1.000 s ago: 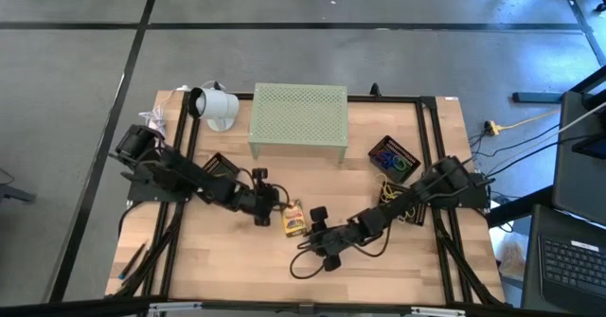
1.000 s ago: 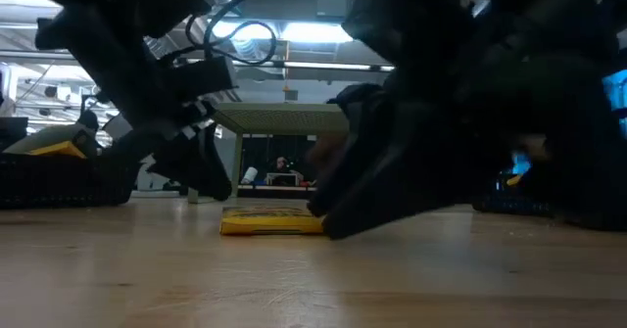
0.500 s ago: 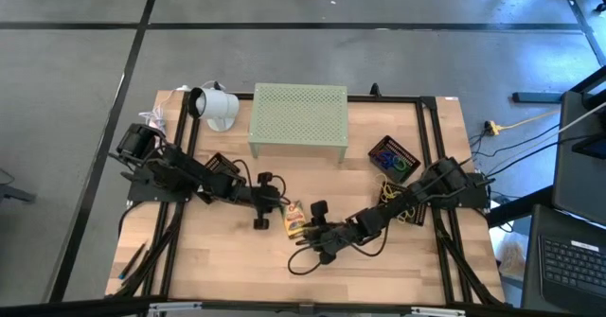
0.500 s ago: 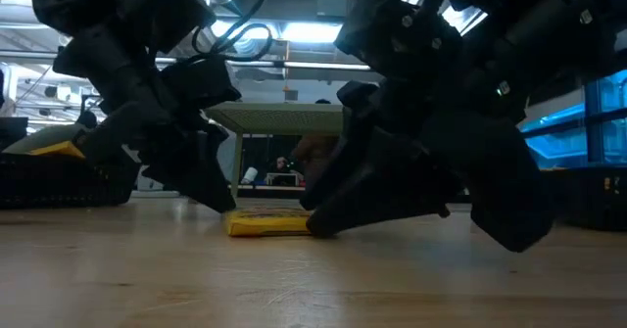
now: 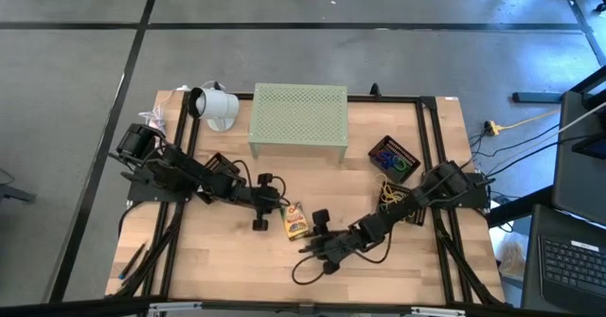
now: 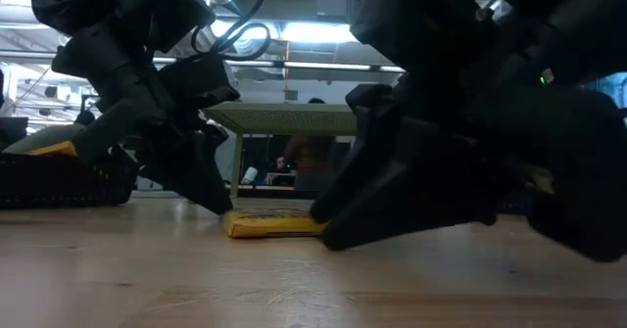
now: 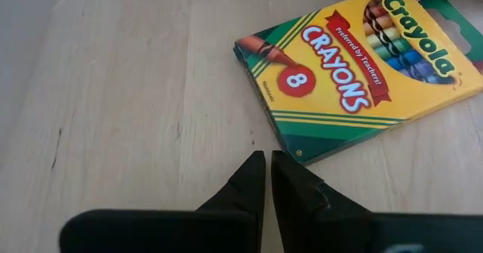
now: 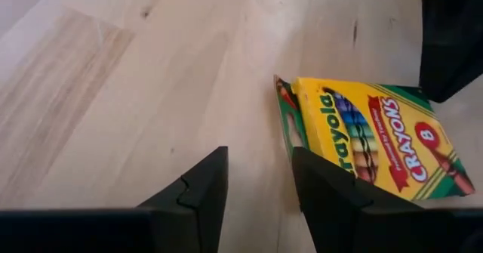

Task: Pick & Place Office Desk Supplies
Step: Put the yellow crayon box into the bottom left black bin

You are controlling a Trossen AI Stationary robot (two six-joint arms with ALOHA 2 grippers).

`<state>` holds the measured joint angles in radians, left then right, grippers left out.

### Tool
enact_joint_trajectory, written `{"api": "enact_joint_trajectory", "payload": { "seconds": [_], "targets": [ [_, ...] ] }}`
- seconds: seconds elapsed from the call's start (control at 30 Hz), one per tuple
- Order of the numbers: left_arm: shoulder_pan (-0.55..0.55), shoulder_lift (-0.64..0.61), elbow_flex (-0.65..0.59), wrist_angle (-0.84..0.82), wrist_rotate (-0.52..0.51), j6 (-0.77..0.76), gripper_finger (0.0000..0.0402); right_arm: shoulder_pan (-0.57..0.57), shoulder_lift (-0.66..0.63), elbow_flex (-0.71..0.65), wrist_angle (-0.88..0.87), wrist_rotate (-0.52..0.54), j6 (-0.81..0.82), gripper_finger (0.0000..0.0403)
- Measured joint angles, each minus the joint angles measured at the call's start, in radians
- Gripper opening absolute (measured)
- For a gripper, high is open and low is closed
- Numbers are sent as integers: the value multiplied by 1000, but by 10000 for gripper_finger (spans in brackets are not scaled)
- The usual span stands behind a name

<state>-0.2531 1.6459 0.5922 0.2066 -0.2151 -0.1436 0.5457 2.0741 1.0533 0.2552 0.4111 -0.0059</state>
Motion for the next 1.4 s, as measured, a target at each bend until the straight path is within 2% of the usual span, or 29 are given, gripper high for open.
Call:
{"api": "enact_joint_trajectory", "payload": {
  "seconds": [0.17,0.27,0.37,0.67,1.07,1.4],
  "targets": [
    [0,0,0,0,7,0,17,-13,34,5,27,15,2,152],
    [0,0,0,0,21,0,17,-12,40,5,31,76,2,152],
    [0,0,0,0,36,0,17,-13,42,3,47,91,-14,152],
    [-2,0,1,8,122,-2,17,-14,44,1,51,143,-30,148],
    [-2,0,1,8,176,0,17,-15,45,0,50,157,-27,76],
    [-2,0,1,8,169,0,17,-14,45,0,52,153,-18,15]
  ]
}}
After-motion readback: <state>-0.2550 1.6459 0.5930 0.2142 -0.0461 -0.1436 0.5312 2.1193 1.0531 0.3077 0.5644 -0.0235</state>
